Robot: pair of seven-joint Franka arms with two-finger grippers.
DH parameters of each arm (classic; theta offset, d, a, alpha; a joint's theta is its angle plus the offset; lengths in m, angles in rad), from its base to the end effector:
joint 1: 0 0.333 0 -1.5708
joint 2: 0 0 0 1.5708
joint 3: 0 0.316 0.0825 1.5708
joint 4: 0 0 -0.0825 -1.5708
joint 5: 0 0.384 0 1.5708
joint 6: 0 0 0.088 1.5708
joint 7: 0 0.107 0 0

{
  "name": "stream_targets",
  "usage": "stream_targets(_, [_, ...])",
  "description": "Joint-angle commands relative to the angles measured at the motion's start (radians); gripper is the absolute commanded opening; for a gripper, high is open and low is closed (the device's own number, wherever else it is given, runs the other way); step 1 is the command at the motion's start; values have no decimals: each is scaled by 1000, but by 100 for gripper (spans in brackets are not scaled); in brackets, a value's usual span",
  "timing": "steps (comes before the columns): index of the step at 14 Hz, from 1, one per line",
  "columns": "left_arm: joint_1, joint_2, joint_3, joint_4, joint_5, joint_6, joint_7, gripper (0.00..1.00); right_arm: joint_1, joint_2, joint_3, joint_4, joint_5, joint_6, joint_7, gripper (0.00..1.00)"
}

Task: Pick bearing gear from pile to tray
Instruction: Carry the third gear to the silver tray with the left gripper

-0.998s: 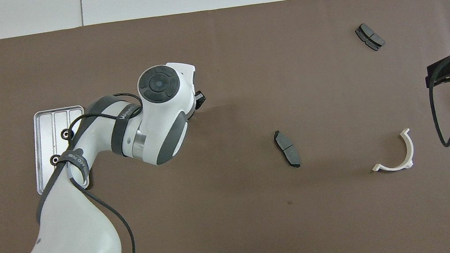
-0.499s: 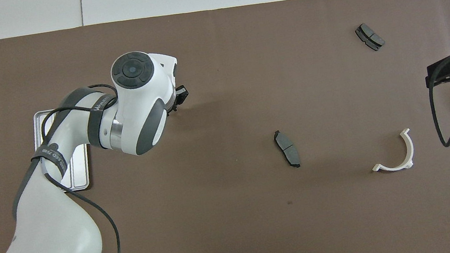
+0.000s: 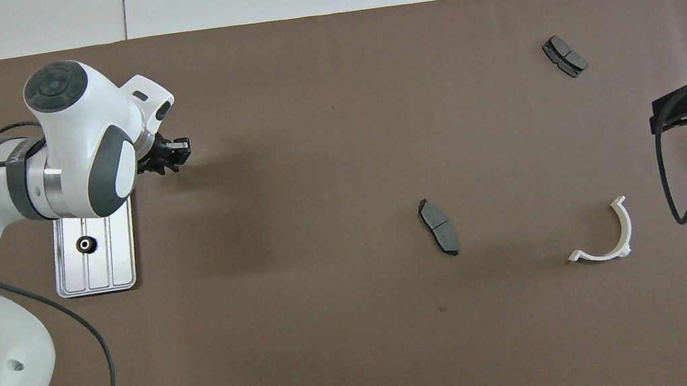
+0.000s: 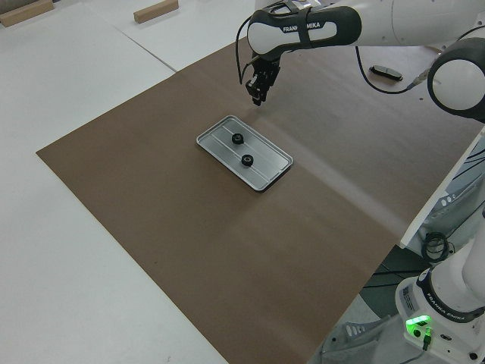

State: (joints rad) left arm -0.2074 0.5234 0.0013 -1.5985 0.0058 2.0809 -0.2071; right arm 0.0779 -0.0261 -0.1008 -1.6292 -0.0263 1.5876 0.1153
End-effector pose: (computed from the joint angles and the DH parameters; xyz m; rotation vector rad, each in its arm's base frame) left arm 0.6689 -0.1397 0.3242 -3.1270 0.0033 0.0609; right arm 0.5468 -0.0160 0.6127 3.1098 -0.2141 -0.0226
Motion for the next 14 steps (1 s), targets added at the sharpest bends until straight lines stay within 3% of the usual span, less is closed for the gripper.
stream_targets(1, [61, -39, -12, -44, 2, -12, 118, 0, 0, -21, -2, -21, 17, 0, -6, 100])
stream_targets(9, [249, -78, -11, -75, -24, -12, 380, 0, 0, -21, -2, -21, 17, 0, -6, 100])
stream_targets(14, [273, -108, -9, -164, -24, 33, 411, 0, 0, -21, -2, -21, 19, 0, -6, 100])
